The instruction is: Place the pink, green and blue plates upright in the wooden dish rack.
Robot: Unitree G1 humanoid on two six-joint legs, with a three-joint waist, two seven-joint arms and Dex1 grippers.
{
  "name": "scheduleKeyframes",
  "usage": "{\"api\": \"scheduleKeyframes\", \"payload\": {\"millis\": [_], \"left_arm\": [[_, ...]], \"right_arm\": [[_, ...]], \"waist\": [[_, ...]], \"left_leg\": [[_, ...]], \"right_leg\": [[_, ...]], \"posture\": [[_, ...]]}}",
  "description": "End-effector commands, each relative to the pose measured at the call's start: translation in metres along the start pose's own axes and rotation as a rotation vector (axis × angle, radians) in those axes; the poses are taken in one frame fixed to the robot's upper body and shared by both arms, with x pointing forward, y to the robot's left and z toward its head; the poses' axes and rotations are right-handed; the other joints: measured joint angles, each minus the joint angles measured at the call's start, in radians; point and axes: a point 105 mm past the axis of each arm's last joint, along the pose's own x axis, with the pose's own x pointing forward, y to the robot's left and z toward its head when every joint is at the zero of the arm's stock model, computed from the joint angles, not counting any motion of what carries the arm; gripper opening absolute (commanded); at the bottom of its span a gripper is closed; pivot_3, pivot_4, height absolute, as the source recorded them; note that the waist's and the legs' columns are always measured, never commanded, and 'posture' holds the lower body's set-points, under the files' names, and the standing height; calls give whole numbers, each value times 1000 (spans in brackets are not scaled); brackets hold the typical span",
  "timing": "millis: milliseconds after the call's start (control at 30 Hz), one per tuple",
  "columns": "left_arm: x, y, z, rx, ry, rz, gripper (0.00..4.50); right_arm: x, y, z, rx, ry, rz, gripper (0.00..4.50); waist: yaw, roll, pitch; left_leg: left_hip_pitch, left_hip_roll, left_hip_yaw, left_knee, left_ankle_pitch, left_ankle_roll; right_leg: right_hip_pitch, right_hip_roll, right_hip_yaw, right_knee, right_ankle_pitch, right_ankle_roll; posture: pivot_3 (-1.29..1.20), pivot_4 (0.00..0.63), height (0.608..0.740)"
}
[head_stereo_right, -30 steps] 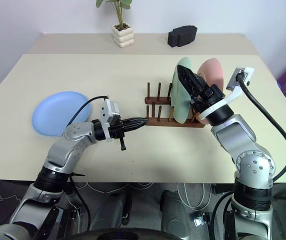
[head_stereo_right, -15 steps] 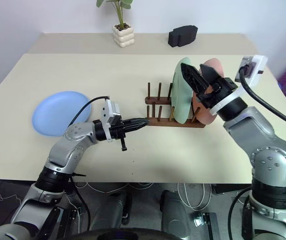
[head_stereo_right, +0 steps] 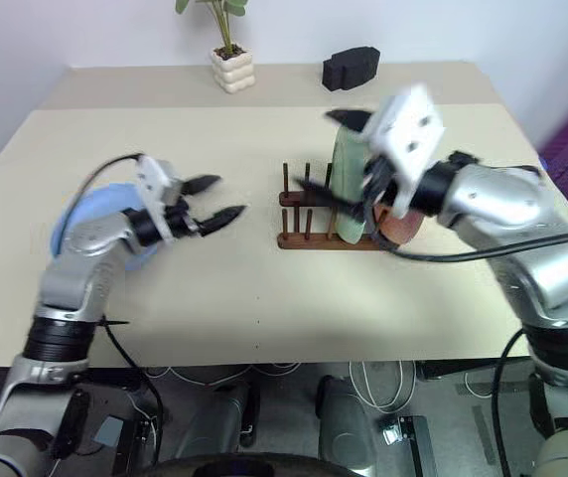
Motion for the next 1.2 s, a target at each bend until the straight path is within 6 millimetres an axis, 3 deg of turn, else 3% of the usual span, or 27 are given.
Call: {"api": "scheduleKeyframes", "payload": {"millis": [33,133,200,333,433,633,733,800,867,1067,1200], "left_arm": [[-31,43,13,65,40,228,4435],[-65,79,8,43,157,456,4435],[-81,93,9,7,186,556,4435],[-127,125,-11,-67,347,800,4435],[-145,127,-39,-149,498,859,4435],[-161,128,-68,-248,601,918,4435],[-160,122,-80,-289,624,892,4435],[-155,116,-86,-325,620,866,3909],[-154,113,-89,-336,628,855,3106],[-155,115,-93,-334,627,873,36],[-131,117,-75,-275,518,838,36]], "right_arm": [[14,10,-5,-107,5,56,4500],[26,22,-16,-124,1,96,4500],[30,25,-16,-118,-13,109,4500],[37,30,-18,-99,-35,116,4500],[40,34,-21,-83,-44,115,4500],[41,38,-26,-63,-41,100,4500],[40,39,-27,-56,-38,94,4500],[40,40,-28,-52,-36,88,4500],[39,40,-29,-48,-32,84,4500],[38,40,-31,-53,-19,77,4500],[36,38,-31,-60,-15,71,4500]], "waist": [[2,-1,1],[3,-2,1],[6,-3,2],[3,-6,3],[2,-6,3],[5,-8,3],[4,-8,3],[5,-8,3],[4,-8,3],[6,-7,2],[9,-7,2]], "left_leg": [[0,0,0,0,0,0],[0,-1,0,0,0,0],[0,-1,0,0,0,0],[0,-1,-1,0,0,0],[0,-1,-1,0,0,0],[0,-1,-1,0,1,-2],[0,-1,-1,0,1,-2],[0,-1,-1,0,1,-2],[1,-1,-1,0,1,-2],[1,-1,-1,-1,1,-3],[2,-2,-1,0,1,-3]], "right_leg": [[0,0,0,0,0,0],[0,0,0,0,3,0],[0,-1,0,0,3,0],[0,-1,0,0,3,1],[0,0,0,1,3,1],[0,-1,0,1,3,1],[0,-1,0,1,3,1],[0,-1,0,2,3,1],[0,-1,0,2,4,1],[0,-1,0,2,4,1],[1,-2,0,3,4,0]], "posture": [[0,150,740],[0,150,740],[0,150,740],[0,150,740],[0,150,740],[0,150,740],[0,150,740],[0,150,740],[0,150,740],[0,150,740],[0,150,740]]}}
